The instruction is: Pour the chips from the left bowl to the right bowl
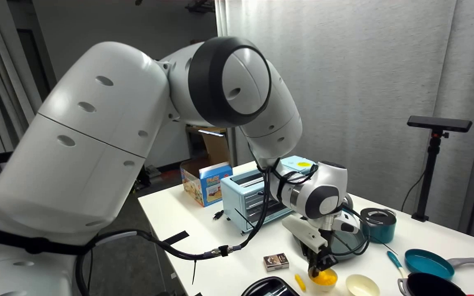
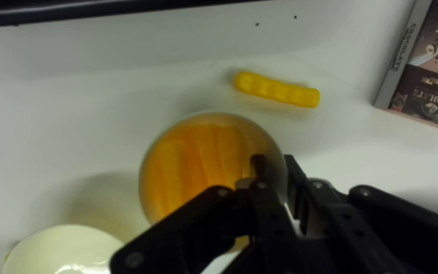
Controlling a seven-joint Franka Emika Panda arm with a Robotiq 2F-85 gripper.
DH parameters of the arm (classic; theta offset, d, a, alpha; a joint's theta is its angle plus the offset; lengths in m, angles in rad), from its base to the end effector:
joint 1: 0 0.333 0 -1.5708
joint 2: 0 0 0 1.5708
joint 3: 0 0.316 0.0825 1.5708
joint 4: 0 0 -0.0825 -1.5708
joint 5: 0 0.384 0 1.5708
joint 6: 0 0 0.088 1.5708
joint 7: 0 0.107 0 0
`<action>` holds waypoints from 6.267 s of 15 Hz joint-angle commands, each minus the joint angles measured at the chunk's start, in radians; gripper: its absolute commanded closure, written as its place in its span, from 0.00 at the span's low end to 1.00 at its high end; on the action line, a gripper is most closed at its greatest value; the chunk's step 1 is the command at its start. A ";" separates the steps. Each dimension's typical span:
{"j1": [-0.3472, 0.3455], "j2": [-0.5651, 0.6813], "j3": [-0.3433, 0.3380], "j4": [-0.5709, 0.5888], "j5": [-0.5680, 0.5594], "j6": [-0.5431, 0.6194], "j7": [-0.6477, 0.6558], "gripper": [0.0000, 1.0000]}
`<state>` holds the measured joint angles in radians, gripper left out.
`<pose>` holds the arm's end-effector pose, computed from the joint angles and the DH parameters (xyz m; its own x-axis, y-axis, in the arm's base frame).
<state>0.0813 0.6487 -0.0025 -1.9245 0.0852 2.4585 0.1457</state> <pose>0.6062 0.0478 0.1394 0.9837 -0.1326 -0.1211 -0.1368 -0.9902 -0.0270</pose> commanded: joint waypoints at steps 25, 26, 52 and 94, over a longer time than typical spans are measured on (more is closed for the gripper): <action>0.011 -0.138 -0.033 0.094 -0.085 -0.150 0.037 0.99; 0.004 -0.134 -0.036 0.107 -0.085 -0.148 0.037 0.99; -0.247 -0.097 0.099 0.116 0.419 -0.083 -0.182 0.99; -0.310 -0.093 0.054 0.150 0.665 -0.252 -0.344 0.96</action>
<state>-0.2447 0.5560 0.0708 -1.7778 0.7411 2.2146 -0.1948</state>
